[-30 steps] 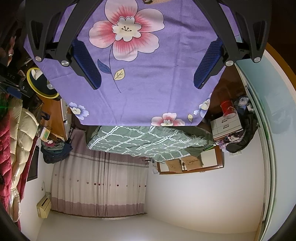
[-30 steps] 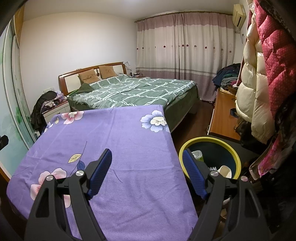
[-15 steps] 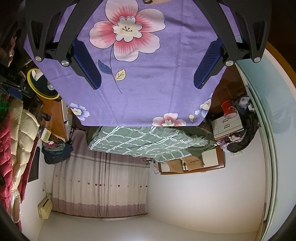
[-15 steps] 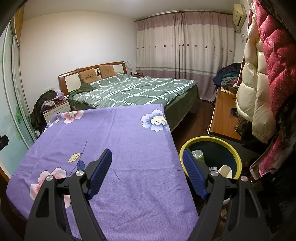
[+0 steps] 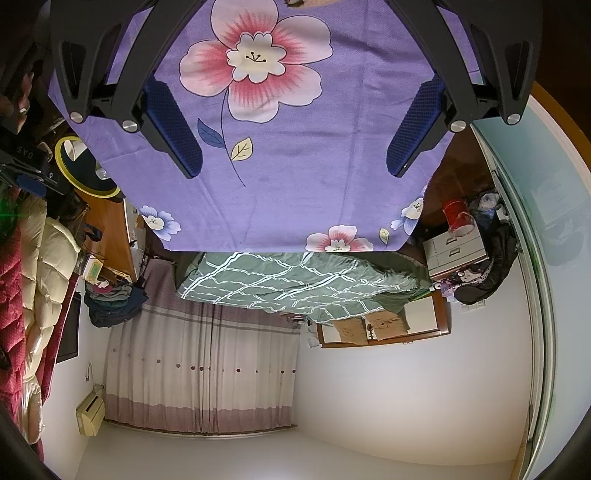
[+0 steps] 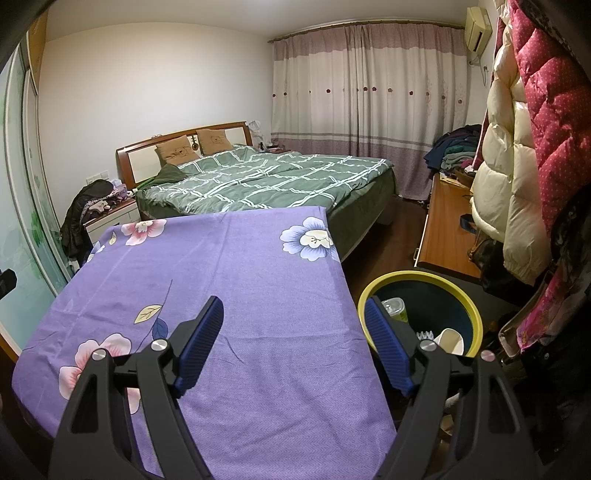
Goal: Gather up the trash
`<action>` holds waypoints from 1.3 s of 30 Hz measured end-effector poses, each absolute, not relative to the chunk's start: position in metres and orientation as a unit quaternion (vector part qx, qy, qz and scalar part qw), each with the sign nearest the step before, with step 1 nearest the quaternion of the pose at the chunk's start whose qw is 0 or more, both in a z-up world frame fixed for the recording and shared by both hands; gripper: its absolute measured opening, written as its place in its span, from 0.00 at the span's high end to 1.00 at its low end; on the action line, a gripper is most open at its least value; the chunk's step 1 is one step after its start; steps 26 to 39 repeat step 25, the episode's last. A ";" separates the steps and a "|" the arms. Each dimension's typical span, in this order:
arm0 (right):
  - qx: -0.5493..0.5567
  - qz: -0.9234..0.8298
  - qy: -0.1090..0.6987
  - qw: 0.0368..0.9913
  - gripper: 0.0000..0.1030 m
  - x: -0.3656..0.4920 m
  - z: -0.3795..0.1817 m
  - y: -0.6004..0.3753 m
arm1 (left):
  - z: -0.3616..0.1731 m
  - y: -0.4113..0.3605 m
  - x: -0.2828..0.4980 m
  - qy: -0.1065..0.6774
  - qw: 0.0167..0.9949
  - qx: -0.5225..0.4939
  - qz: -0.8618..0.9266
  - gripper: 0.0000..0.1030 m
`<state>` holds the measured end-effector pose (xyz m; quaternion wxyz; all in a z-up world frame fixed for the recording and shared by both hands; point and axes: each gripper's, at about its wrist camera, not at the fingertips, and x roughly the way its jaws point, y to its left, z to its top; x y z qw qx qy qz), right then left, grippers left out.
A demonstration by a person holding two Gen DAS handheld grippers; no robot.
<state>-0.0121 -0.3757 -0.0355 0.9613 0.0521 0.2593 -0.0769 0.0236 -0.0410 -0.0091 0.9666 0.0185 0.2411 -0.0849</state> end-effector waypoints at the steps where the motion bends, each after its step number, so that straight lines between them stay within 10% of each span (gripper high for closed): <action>1: 0.052 -0.077 0.259 0.961 0.28 -0.012 -0.036 -0.375 | -0.009 -0.041 0.024 0.241 0.967 0.019 -0.085 0.04; 39: 0.059 -0.029 0.295 0.953 0.15 0.057 -0.045 -0.371 | -0.047 -0.031 0.121 0.301 0.953 0.004 -0.044 0.04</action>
